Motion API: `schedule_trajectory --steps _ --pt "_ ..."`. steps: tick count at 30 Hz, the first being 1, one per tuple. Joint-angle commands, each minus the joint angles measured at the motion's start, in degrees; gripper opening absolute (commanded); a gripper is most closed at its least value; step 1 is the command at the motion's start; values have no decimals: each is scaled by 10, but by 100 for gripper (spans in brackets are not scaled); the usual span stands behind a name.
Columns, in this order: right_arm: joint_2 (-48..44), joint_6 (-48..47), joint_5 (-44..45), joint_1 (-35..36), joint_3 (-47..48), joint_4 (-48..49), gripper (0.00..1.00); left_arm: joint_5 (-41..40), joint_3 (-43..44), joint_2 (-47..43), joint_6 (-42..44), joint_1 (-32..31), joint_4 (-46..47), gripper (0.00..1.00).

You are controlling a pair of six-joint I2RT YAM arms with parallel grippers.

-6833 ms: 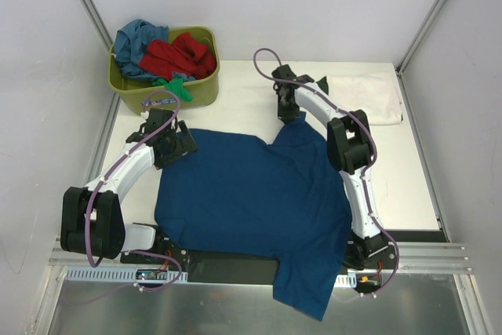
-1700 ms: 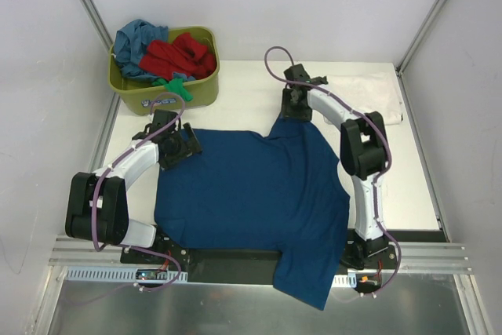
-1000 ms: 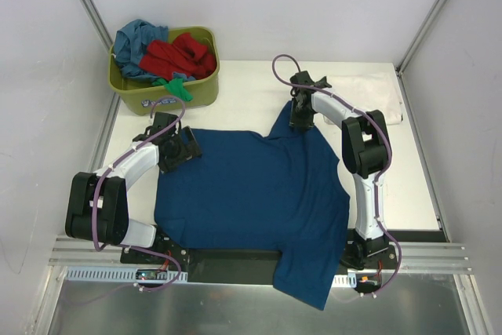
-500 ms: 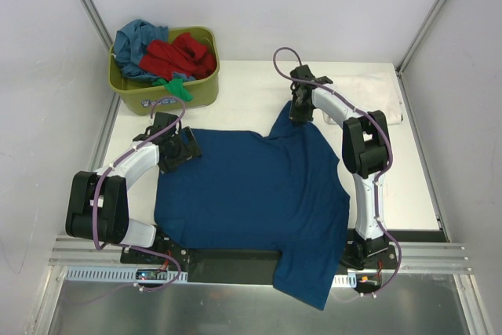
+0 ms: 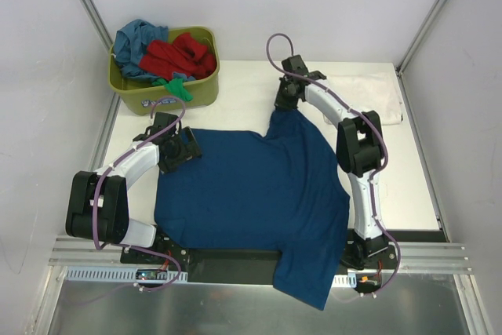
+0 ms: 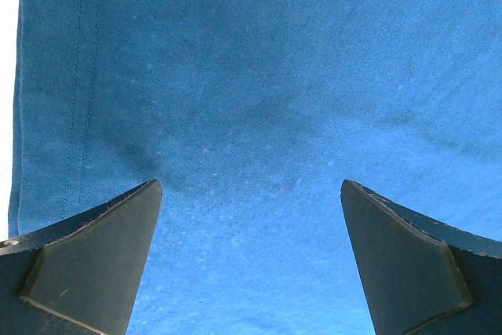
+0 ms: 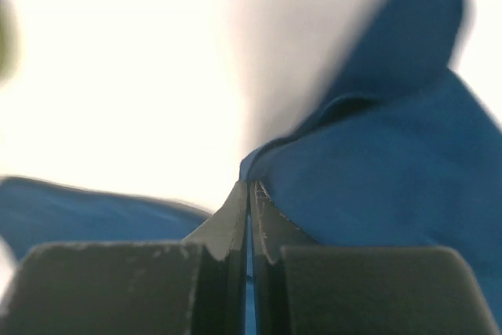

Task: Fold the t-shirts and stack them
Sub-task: Flatten out the tshirt

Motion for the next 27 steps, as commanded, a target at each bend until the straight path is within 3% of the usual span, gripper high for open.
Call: schedule_trajectory --steps 1,2,4,5,9,11,15,18,27 --pt "62 60 -50 36 101 113 1 -9 -7 6 13 2 -5 99" --pt "77 68 -51 38 119 118 1 -10 -6 5 14 2 -5 99" --pt "115 82 -56 39 175 125 12 -8 -7 4 16 2 -5 99" --pt "123 81 -58 38 191 125 35 -8 -8 2 16 2 -5 99" --pt "81 41 -46 38 176 124 77 -6 -10 -7 18 2 -5 99" --pt "42 3 -28 37 117 122 99 -2 -9 -10 18 2 -5 99" --pt "-60 -50 12 30 21 101 97 9 -6 -20 17 2 -5 99" --pt "-83 -68 11 20 -26 67 97 10 -4 -32 16 2 -6 99" --pt "-14 -74 -7 8 -41 -16 97 -1 27 4 8 2 -4 99"
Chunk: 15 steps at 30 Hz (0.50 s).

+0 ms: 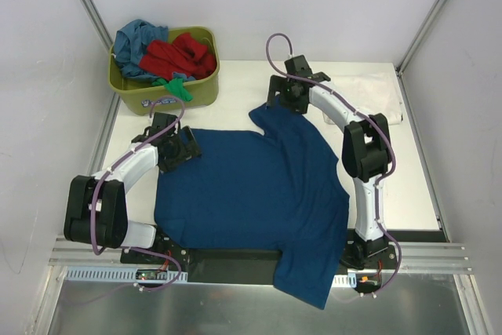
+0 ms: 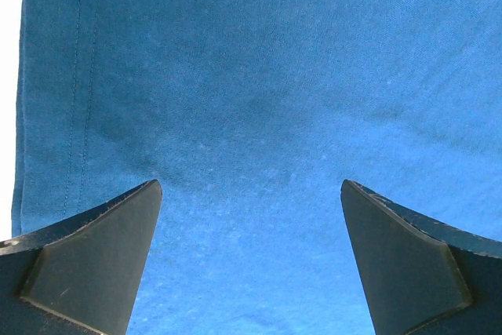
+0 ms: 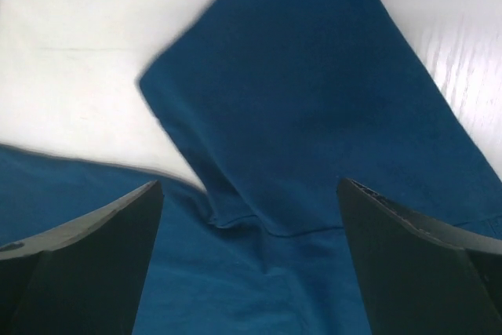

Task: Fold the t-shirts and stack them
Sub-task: Flatten out the tshirt

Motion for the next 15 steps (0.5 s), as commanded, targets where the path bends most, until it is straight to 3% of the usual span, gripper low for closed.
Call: schedule_trajectory --steps 1,7,15 --pt "41 -11 1 -2 1 -56 97 -2 38 33 3 2 -4 99" --pt "86 -7 -7 -32 26 -88 97 11 83 124 10 7 -4 99" --pt "192 -30 -37 -72 161 -194 97 23 128 208 12 26 -5 99"
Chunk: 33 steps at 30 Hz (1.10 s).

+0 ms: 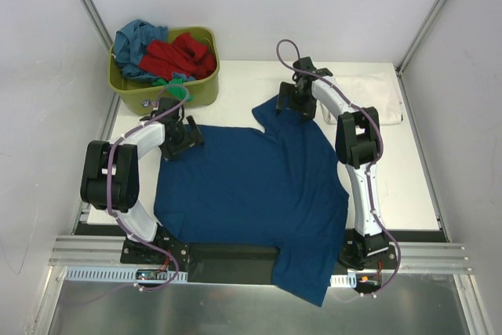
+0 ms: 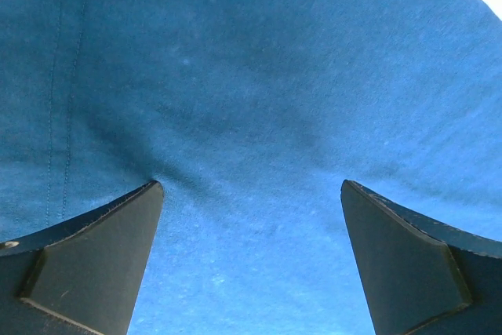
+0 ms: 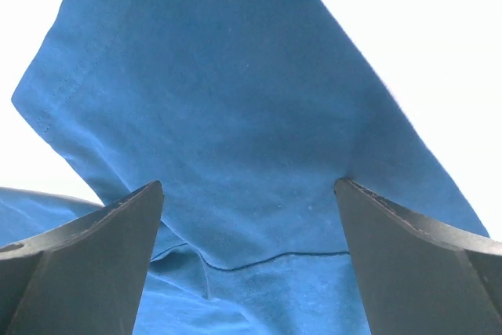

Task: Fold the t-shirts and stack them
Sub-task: Flatten out the tshirt

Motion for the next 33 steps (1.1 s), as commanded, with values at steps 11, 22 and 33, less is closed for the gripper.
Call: schedule_trajectory --steps 11,22,33 --pt "138 3 -41 -76 207 -25 97 -15 106 108 23 27 -24 99" --pt "65 -18 -111 -74 216 87 97 4 151 56 28 35 -46 99" --pt "-289 -48 19 28 -253 76 97 -40 -100 -238 -82 -67 -125 99"
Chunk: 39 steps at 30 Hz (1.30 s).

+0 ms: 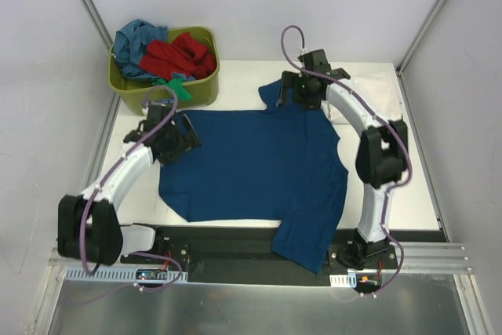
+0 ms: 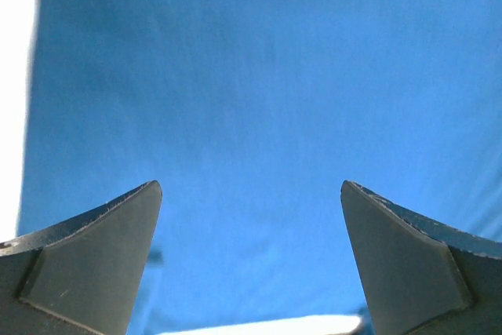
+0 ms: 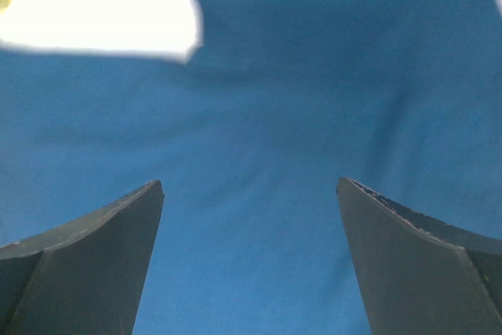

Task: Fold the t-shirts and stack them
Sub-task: Flatten out the tshirt, then grap the side of the flattened tshirt closest away from the robot with both arms

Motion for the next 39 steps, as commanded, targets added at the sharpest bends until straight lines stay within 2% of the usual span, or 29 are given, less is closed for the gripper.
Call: schedule_trajectory --steps 1,3,4,7,10,14,19,26,28,32,35,39 --pt "-194 17 64 56 -208 16 97 -61 -90 -87 -78 -98 -90 99" --pt "-236 48 72 68 -297 36 97 -99 -122 -103 -100 -119 -145 97" --pt "-272 59 82 82 -373 56 97 -111 -142 -117 -119 -132 -157 93" --pt "-325 91 115 99 -475 81 97 -133 -174 -138 -141 -142 -190 86" --pt "-341 97 128 105 -520 85 97 -131 -193 -146 -145 -147 -193 82" --pt "-328 94 138 105 -534 83 97 -134 -196 -141 -137 -147 -194 71" --pt "-303 90 152 105 -534 77 97 -147 -193 -122 -144 -147 -214 72" --pt "-300 88 151 98 -534 76 97 -259 -158 -80 -231 -146 -322 72" --pt "-300 86 151 98 -534 75 97 -277 -138 -69 -256 -145 -344 65" --pt "-303 86 157 92 -539 75 97 -332 -115 -81 -342 -145 -451 68" --pt "-305 88 158 84 -543 73 97 -341 -107 -105 -370 -145 -474 72" --pt "-308 85 144 80 -541 79 97 -320 -101 -137 -353 -145 -468 70"
